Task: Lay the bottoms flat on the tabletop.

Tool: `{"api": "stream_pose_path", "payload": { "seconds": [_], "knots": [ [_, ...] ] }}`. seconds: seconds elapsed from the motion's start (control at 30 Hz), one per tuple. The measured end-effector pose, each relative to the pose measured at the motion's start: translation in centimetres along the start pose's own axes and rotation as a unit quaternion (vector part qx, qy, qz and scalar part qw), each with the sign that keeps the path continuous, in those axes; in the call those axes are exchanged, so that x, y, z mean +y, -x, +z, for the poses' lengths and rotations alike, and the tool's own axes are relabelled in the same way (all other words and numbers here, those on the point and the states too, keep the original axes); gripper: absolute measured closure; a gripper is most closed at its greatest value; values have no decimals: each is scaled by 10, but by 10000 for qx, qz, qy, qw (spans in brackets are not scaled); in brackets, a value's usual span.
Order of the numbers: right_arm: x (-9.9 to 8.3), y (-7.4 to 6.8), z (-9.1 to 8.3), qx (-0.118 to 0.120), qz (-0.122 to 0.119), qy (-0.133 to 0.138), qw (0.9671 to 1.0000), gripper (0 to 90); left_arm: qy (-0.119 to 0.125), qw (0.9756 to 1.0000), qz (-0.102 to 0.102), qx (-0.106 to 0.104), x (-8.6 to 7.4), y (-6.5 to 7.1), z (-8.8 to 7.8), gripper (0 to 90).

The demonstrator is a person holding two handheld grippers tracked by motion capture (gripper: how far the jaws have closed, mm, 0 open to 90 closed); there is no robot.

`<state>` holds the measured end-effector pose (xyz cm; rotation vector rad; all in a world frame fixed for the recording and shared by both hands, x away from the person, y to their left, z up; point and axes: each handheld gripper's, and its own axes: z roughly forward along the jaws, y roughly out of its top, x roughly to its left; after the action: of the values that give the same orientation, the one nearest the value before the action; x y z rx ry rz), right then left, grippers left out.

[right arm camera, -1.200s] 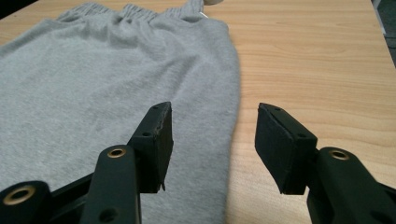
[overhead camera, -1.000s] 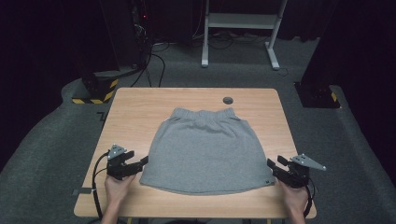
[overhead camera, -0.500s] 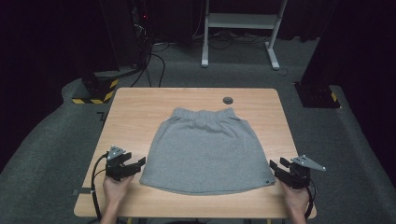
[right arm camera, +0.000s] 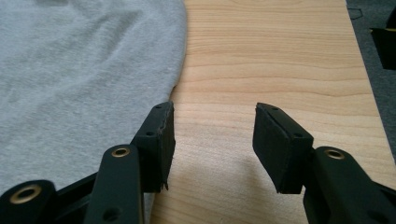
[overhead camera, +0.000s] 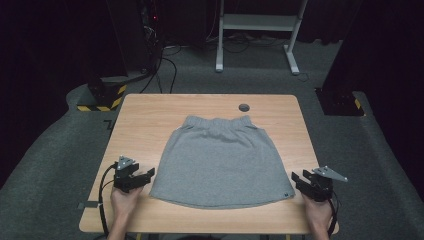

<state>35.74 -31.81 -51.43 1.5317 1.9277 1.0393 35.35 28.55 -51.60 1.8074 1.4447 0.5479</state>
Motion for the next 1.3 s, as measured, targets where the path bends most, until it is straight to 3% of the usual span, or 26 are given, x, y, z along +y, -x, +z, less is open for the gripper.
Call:
{"api": "stream_pose_path", "payload": {
  "seconds": [0.57, 0.87, 1.3],
  "knots": [
    [0, 2, 10, -297, -158, -273, 9991, 478, -147, 9996, 19, 247, -4, -4, 10, 289],
    [0, -1, 12, -480, -342, -441, 9973, 460, -134, 9988, 210, 425, -6, -1, 12, 290],
    [0, 0, 13, -484, -343, -442, 9973, 413, -182, 9978, 309, 562, -6, 2, 13, 275]
  ]
}}
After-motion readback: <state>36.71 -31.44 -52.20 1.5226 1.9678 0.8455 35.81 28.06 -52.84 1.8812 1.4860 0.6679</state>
